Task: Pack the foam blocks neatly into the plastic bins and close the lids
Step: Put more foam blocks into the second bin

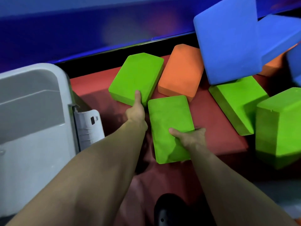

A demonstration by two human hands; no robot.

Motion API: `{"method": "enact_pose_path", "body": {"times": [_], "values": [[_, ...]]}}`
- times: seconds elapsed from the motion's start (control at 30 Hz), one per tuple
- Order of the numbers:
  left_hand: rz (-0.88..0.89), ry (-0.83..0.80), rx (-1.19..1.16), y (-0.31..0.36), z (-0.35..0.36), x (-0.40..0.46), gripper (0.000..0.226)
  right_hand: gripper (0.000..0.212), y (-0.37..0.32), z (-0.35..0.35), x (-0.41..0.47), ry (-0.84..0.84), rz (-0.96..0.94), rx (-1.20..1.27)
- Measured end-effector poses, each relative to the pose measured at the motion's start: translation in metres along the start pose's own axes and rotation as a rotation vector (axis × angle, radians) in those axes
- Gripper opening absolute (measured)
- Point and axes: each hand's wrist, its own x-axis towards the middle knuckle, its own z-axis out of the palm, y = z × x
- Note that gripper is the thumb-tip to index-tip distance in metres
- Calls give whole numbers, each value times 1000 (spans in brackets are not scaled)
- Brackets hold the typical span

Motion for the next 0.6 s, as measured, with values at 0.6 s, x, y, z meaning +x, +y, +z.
{"method": "enact_pose_path", "body": {"times": [0.6], "values": [[33, -62, 40, 44, -26, -68, 69, 139, 3, -2, -31, -160, 34, -200]]}}
